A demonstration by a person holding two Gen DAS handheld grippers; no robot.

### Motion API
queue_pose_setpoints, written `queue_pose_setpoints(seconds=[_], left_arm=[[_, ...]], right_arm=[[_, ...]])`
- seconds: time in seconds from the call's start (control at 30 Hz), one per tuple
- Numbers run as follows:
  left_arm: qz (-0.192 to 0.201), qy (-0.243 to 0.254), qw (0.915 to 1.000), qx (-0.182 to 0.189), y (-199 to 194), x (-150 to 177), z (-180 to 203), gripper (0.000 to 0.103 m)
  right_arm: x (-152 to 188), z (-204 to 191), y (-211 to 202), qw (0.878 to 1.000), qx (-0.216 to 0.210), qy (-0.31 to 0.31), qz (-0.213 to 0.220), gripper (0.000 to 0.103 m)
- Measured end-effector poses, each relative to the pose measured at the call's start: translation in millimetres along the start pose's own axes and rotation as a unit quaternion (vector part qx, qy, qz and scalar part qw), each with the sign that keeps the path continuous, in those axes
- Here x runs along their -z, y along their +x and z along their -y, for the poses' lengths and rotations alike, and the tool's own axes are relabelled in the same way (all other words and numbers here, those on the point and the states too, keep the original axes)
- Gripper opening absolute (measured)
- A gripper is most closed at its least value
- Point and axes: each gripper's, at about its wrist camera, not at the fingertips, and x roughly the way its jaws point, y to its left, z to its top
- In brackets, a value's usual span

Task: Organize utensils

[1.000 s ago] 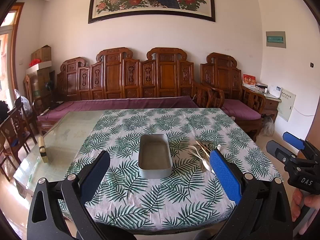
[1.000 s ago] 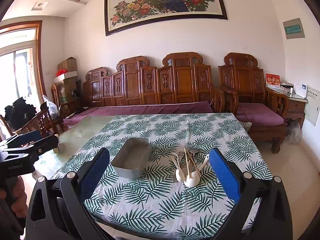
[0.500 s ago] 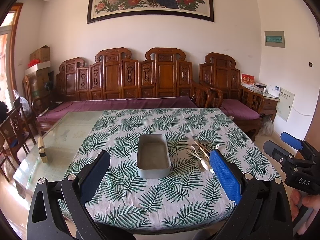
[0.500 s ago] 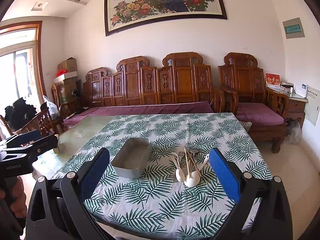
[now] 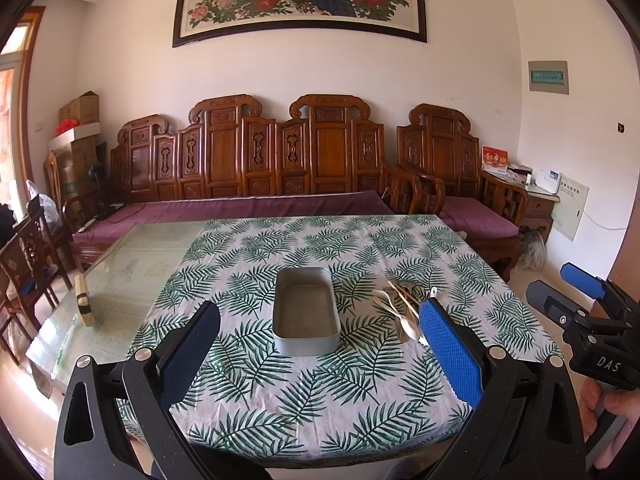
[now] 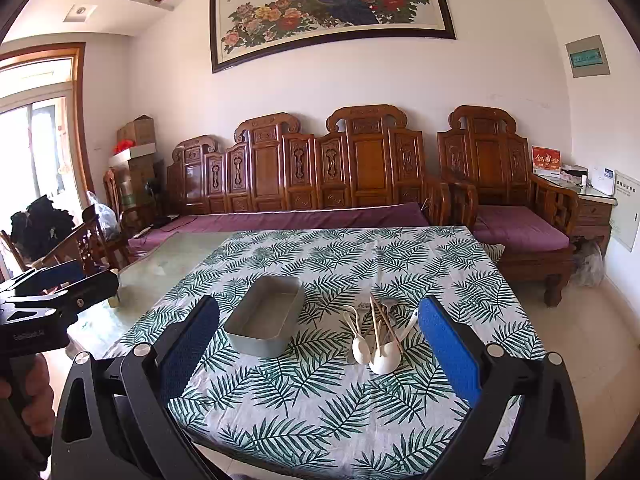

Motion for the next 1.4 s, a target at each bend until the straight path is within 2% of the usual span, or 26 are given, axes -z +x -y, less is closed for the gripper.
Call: queue_pose_setpoints(seconds=[0.27,0.5,0.93,1.1,1.4], left_arm=[[-0.003,0.002,1.0000,0.002,2.4,1.0,1.1,0.097],[-0.027,0.007,0.9996,0.006,23.3,7.5,1.3,0.097],[-0.072,0.012,0.9971,0.024,71.2,12.3,0.4,0.097],[-0.083,0.019,0.9959,0.029,95.9,13.8,3.7,0.097],[-0.104,0.027,0.9928,0.053,136.8,11.3,8.8,0.097]], right_arm=[[2.2,0.6,2.5,1.000,0.000,0.000,-0.001,0.100],[5.0,0.1,9.1,1.000,-0.003,-0.006,-0.013,0.100],[13.5,19.1,55.1,0.998,-0.029,-0.007,-0.053,0.076],[15.1,30.1,77.8,0.997,-0.029,-0.008,-0.068,0.071],[16.8,65.2,122.5,0.995,-0.017,0.004,-0.096,0.054]])
